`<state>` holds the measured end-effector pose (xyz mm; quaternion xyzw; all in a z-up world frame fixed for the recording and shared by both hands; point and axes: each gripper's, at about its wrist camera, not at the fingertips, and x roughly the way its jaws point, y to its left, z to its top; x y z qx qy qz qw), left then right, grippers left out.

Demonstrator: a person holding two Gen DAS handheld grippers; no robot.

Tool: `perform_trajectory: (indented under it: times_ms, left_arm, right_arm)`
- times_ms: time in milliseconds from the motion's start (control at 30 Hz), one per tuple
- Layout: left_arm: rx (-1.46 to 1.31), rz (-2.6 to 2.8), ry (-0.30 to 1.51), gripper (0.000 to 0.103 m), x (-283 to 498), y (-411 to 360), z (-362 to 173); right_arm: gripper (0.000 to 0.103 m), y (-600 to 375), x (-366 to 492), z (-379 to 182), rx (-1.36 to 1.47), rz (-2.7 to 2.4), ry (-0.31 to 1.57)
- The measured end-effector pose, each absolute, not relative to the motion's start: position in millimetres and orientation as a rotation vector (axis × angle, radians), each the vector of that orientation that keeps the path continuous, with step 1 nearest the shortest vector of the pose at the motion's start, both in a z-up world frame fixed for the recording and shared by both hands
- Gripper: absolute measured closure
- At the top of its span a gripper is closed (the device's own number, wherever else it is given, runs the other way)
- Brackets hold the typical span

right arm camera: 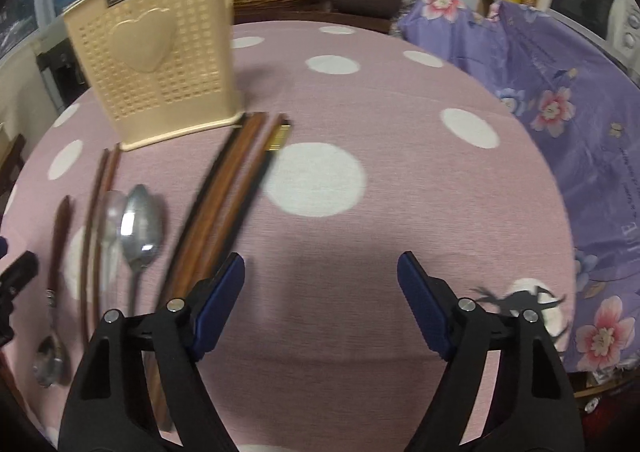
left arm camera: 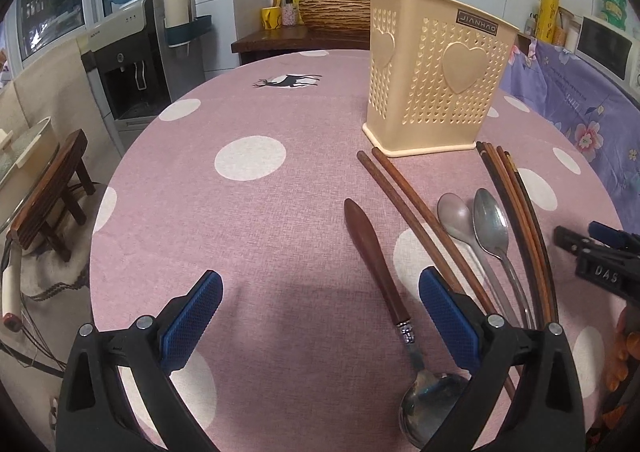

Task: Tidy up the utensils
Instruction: 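Move left tool to the wooden-handled spoon while right tool approaches the black chopstick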

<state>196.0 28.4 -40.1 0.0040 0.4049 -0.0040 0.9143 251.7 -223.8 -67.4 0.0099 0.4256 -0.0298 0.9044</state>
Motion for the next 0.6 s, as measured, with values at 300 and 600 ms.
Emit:
perform_trajectory:
  times_ms: [300,600]
  left_arm:
    - [0.011,-0.018,0.834,0.005,199,21,-40]
    - [0.023,-0.013,0.851,0.005,198,22,-45]
  right_arm:
    - [0.025,-212,263,-69,0.067,0.013,0.917]
    - [0.037,-215,260,-67,-0.008,-0.025,0.914]
